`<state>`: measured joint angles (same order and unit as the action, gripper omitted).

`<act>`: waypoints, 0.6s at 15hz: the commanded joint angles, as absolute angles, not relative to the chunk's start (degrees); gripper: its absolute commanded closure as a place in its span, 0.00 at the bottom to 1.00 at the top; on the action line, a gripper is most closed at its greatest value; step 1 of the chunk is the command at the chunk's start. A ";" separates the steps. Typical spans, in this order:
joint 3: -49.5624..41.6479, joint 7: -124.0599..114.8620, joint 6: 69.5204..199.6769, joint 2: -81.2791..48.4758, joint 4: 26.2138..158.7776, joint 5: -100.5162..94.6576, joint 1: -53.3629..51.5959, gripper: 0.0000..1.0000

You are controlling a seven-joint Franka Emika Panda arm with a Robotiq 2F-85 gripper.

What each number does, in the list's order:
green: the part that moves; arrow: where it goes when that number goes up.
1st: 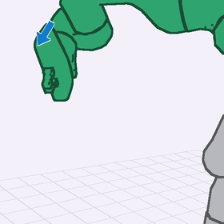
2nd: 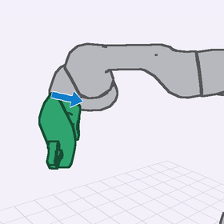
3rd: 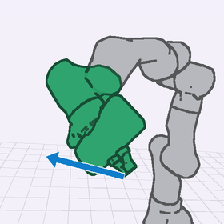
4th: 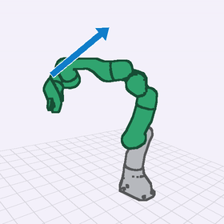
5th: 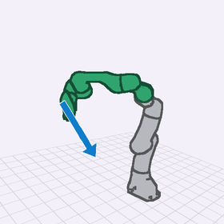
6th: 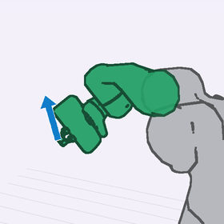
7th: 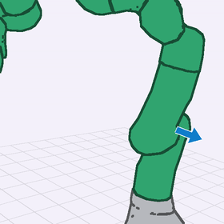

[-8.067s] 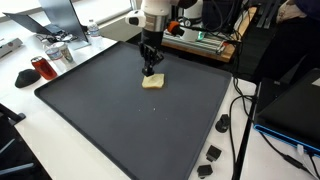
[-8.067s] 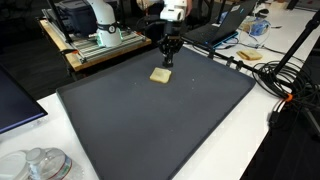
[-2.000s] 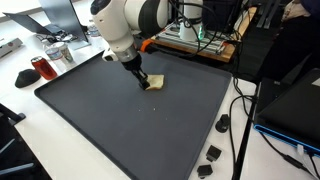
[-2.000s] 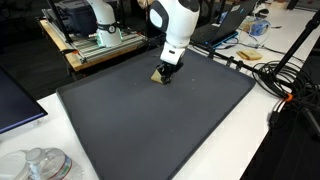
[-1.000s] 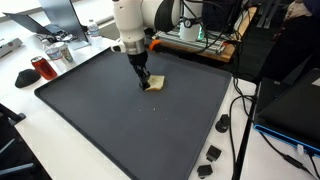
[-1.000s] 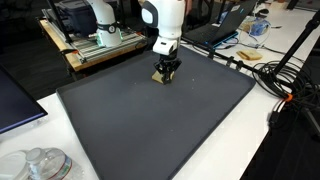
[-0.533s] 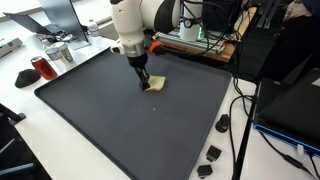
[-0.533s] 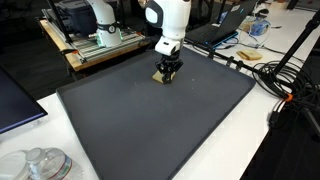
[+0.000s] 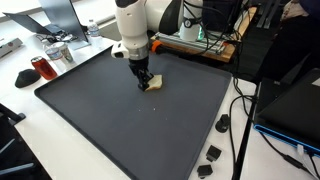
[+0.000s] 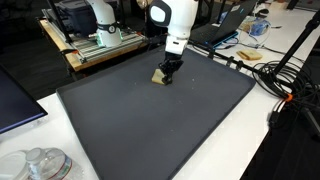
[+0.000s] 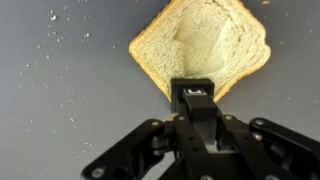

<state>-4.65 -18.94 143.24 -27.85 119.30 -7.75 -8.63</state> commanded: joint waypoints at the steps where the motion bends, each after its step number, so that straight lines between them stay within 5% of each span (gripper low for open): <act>1: -3.43 -10.46 148.58 -33.54 118.67 -10.20 -6.91 0.95; 9: 2.04 9.33 148.61 -35.26 117.47 -6.39 -0.17 0.95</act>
